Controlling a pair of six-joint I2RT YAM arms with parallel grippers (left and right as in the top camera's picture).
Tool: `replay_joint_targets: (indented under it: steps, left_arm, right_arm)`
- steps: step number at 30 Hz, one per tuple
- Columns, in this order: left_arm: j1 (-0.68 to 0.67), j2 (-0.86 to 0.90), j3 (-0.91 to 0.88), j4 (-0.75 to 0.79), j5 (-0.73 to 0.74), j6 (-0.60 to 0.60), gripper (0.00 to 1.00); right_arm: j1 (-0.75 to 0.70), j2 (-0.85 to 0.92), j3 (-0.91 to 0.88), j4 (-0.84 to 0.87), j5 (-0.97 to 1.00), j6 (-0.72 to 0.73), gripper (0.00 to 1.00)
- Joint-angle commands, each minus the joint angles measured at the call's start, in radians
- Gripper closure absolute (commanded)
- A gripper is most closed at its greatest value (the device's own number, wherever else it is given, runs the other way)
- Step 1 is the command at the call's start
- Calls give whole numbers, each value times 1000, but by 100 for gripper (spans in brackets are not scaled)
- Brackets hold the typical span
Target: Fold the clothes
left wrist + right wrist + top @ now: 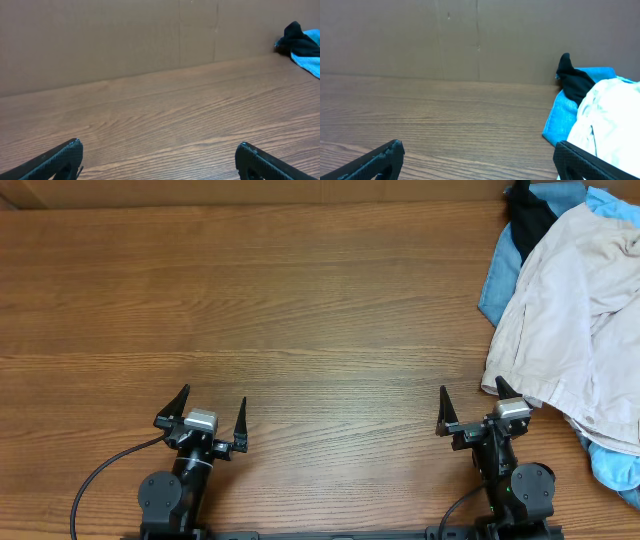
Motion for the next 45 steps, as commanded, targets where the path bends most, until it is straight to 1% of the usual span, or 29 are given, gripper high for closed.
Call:
replay_joint_targets:
  steps: [1, 4, 7, 10, 15, 18, 21, 23, 26, 30, 33, 36, 39, 41, 45]
  left_arm:
    - [-5, -10, -4, -2, -8, -27, 0]
    - [-5, -10, -4, -2, -9, -68, 0]
    - [-5, -10, 10, -19, 0, -119, 0]
    - [-5, -10, 54, -66, -1, -135, 0]
    - [-5, 32, 189, -167, -3, -138, 0]
    - [-5, 105, 274, -209, -9, -138, 0]
    - [-5, 220, 357, -238, -9, -136, 0]
    - [-5, 339, 429, -277, -9, -130, 0]
    - [-5, 502, 534, -357, 3, -130, 0]
    - [-5, 693, 687, -511, 21, -130, 0]
    - [-5, 794, 763, -592, 45, -136, 0]
    - [-5, 857, 795, -636, 75, -138, 0]
    - [-5, 897, 795, -646, 73, -138, 0]
    - [-5, 914, 795, -646, 74, -138, 0]
    - [-5, 933, 795, -644, 74, -138, 0]
  right_arm:
    - [0, -5, -7, 6, -3, 15, 0]
    - [0, -5, 7, 3, 22, 111, 0]
    - [0, 0, 38, 2, 22, 154, 0]
    - [0, 25, 82, -6, 26, 162, 0]
    - [0, 131, 216, -97, 51, 162, 0]
    - [-1, 229, 327, -169, 51, 162, 0]
    - [-1, 358, 455, -273, 52, 161, 0]
    - [-3, 489, 564, -369, 51, 161, 0]
    - [-3, 653, 691, -488, 51, 161, 0]
    - [-3, 860, 833, -609, 46, 161, 0]
    - [-2, 975, 882, -663, 22, 160, 0]
    - [-8, 1056, 885, -668, 45, 169, 0]
    - [-45, 1133, 885, -667, 170, 342, 0]
    - [-90, 1189, 885, -663, 216, 420, 0]
    - [-179, 1310, 885, -644, 214, 419, 0]
